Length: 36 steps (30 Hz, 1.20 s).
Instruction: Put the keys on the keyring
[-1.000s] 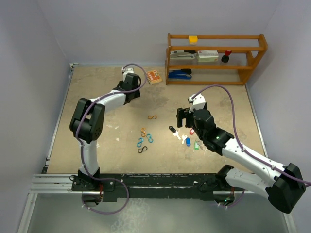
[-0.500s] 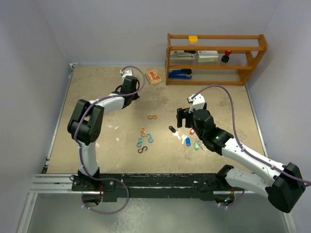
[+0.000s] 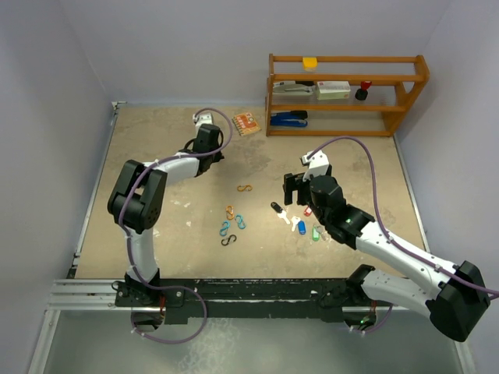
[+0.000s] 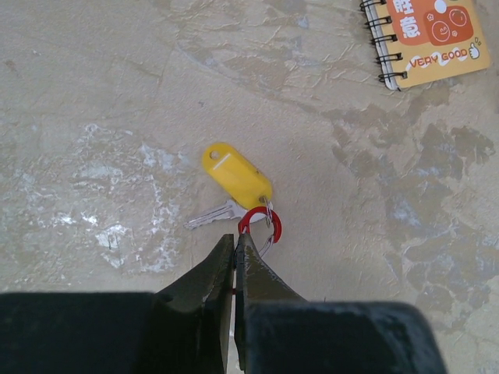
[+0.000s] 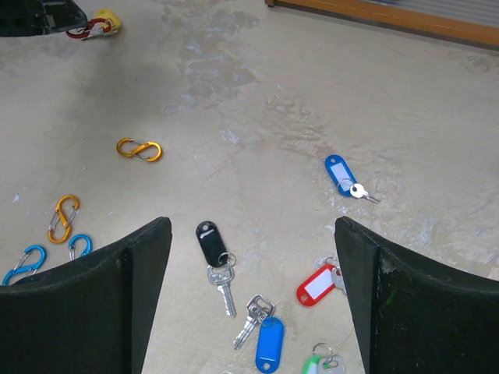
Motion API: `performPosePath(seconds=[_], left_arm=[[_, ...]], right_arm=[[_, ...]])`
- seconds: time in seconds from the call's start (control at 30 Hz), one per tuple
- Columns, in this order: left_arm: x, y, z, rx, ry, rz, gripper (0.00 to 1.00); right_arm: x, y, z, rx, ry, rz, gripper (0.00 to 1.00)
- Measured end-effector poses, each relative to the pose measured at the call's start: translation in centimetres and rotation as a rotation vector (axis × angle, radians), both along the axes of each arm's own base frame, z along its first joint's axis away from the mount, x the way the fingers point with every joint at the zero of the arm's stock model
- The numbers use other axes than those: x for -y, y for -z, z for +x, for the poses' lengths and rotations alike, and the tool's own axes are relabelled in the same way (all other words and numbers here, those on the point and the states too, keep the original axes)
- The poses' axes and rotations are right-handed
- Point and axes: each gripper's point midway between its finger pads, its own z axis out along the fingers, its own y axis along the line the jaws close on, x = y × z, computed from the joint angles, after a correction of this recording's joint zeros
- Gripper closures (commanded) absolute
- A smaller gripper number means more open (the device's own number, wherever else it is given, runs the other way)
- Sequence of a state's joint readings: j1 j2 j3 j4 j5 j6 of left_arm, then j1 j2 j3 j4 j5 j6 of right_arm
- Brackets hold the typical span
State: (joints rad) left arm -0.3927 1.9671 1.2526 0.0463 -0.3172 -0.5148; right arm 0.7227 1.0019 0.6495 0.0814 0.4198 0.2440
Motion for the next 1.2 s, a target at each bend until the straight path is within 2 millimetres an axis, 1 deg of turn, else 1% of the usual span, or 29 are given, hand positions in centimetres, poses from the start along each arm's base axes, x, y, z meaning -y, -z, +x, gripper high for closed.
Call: performPosePath(seconds=[0.13,0.27,0.33,0.37,0.4,0.43,0.67,0.73,0.8,0.87,1.03,1.07,1.2], left_arm=[[-0.1,-0.2,-0.4,0.007,0.000,-0.005,1.00],[-0.1,-1.1,-0.4,0.029,-0.003,-0.018,1.00],[0.0,-1.7,-0.3,0.044,0.001,-0.029,0.89],[0.1,-1.8,-0.2,0.049,0.003,-0.034,0.87],[0.2,-1.8,-0.2,0.050,0.006,-0.036,0.90],[0.3,-1.8,-0.2,0.048,0.008,-0.038,1.00],[0.4,-1.9,-0.1,0.055,0.006,-0.049,1.00],[0.4,-2.1,-0.1,0.058,0.005,-0.050,0.95],[0.4,-2.2,-0.1,0.059,0.005,-0.050,0.94],[0.4,-2.3,-0.1,0.061,0.005,-0.051,0.86],[0.7,-2.8,0.1,0.074,0.013,-0.065,0.72],[0.8,-2.9,0.1,0.078,0.021,-0.074,0.65],[1.8,-4.0,-0.3,0.105,0.065,-0.122,0.53]], right_arm=[[0.0,0.1,0.0,-0.002,0.000,-0.002,0.13],[0.0,0.2,0.0,-0.003,0.000,-0.003,0.13],[0.0,0.2,0.0,-0.003,0.000,-0.003,0.13],[0.0,0.2,0.0,-0.003,0.000,-0.002,0.12],[0.0,0.2,0.0,-0.003,0.000,-0.002,0.12],[0.0,0.2,0.0,-0.003,0.000,-0.003,0.12],[0.0,0.2,0.0,-0.003,0.000,-0.002,0.13],[0.0,0.2,0.0,-0.003,0.000,-0.003,0.12],[0.0,0.2,0.0,-0.003,0.000,-0.003,0.12],[0.0,0.2,0.0,-0.003,0.000,-0.002,0.12],[-0.1,0.4,0.0,-0.009,-0.003,-0.006,0.13],[-0.2,0.6,0.0,-0.014,-0.007,-0.007,0.13],[-1.3,1.4,-0.1,-0.045,-0.050,0.008,0.13]])
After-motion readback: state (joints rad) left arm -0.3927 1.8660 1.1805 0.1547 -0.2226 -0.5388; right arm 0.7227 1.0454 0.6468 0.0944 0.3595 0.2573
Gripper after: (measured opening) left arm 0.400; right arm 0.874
